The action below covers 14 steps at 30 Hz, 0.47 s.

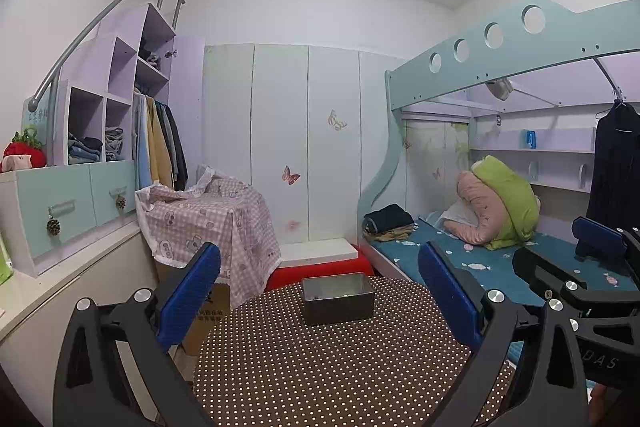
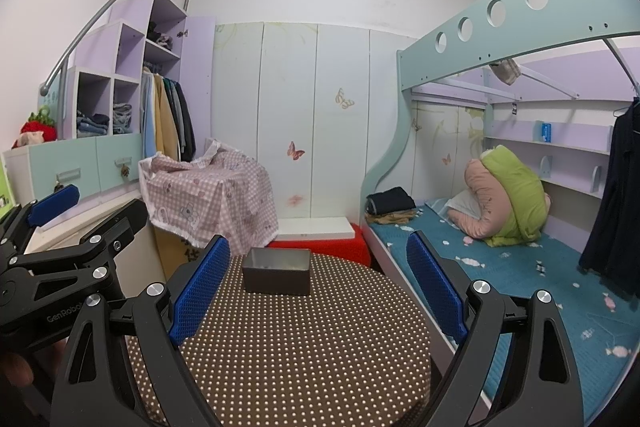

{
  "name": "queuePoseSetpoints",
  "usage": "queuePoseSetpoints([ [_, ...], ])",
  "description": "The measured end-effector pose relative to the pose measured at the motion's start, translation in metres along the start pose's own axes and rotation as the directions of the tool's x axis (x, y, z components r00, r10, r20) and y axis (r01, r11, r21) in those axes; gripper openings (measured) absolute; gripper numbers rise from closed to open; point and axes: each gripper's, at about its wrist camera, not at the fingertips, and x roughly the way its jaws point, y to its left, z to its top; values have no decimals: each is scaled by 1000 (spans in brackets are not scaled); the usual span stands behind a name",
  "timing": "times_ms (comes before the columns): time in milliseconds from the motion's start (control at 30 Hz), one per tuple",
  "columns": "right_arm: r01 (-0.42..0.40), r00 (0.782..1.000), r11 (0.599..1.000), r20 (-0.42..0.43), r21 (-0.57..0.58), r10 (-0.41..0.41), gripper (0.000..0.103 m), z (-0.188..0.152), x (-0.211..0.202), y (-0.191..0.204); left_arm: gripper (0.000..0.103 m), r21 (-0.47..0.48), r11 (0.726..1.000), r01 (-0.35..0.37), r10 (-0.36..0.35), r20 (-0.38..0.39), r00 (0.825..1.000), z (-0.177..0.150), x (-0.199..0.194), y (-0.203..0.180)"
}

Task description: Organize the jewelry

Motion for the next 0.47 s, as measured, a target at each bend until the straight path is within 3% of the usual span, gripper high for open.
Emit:
queuePoseSetpoints([
  [467, -14, 1000, 1000, -11, 11, 14, 87, -11, 3, 0, 96, 8, 1000, 11, -11, 0, 1000, -7, 5, 1],
])
